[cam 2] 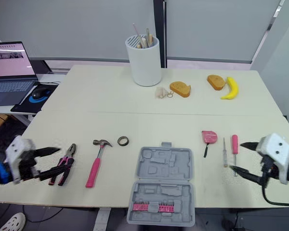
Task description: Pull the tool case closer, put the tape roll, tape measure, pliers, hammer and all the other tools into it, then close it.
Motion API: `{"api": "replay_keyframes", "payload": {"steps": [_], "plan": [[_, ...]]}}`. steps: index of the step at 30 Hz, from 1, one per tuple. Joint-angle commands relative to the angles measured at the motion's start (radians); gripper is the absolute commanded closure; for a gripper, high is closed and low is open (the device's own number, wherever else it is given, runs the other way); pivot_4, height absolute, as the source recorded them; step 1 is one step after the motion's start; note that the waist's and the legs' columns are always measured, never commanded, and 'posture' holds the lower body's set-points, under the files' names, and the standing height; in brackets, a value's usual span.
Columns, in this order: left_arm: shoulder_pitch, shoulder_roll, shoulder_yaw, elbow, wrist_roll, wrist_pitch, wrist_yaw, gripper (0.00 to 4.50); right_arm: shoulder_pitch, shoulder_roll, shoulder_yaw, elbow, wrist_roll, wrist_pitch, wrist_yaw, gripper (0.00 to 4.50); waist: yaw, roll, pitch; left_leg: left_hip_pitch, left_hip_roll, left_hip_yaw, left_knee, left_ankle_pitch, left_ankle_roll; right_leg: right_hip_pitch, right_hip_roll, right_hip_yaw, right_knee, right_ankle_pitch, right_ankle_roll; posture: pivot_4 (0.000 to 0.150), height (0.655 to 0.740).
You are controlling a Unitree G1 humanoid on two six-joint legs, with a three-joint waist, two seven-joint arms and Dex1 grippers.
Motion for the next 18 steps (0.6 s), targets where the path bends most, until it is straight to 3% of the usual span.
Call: {"api": "replay_keyframes", "payload": {"steps": [1, 6, 9, 14, 18], "plan": [[-0.116, 0.0, -0.103, 0.014, 0.035, -0.025, -0.029, 0.0, -0.087, 0.009, 0.078, -0.107, 0.094, 0.071, -0.061, 0.02, -0.004, 0.0, 0.0, 0.0, 0.0, 0.0, 0.0, 0.0, 0.0, 0.0, 0.0, 0.0, 0.0, 0.0, 0.0, 0.15, 0.74], [-0.29, -0.053, -0.243, 0.127, 0.076, -0.09, -0.102, 0.0, -0.245, 0.035, 0.222, -0.154, 0.155, 0.137, -0.138, 0.02, -0.011, -0.001, 0.001, -0.001, 0.0, 0.0, 0.0, 0.0, 0.0, -0.001, 0.002, 0.0, 0.0, 0.0, 0.0, 0.15, 0.74], [-0.376, -0.084, -0.303, 0.262, 0.12, -0.178, -0.144, 0.57, -0.302, 0.045, 0.275, -0.149, 0.167, 0.152, -0.161, 0.0, -0.012, -0.001, 0.001, -0.001, 0.0, 0.0, 0.0, 0.0, 0.0, -0.001, 0.003, 0.0, 0.001, 0.0, 0.0, 0.15, 0.74], [-0.497, -0.136, -0.375, 0.5, 0.208, -0.355, -0.168, 2.18, -0.351, 0.061, 0.341, -0.153, 0.165, 0.156, -0.196, 0.0, -0.012, -0.002, 0.001, -0.001, 0.0, -0.001, 0.0, 0.0, 0.0, -0.001, 0.004, -0.001, 0.002, 0.0, 0.001, 0.15, 0.74], [-0.59, -0.194, -0.415, 0.674, 0.272, -0.454, -0.147, 2.18, -0.363, 0.08, 0.385, -0.166, 0.158, 0.157, -0.225, 0.0, -0.012, -0.004, 0.002, -0.001, -0.001, -0.001, 0.001, 0.0, 0.0, -0.001, 0.004, -0.001, 0.002, 0.001, 0.002, 0.15, 0.74]]}}
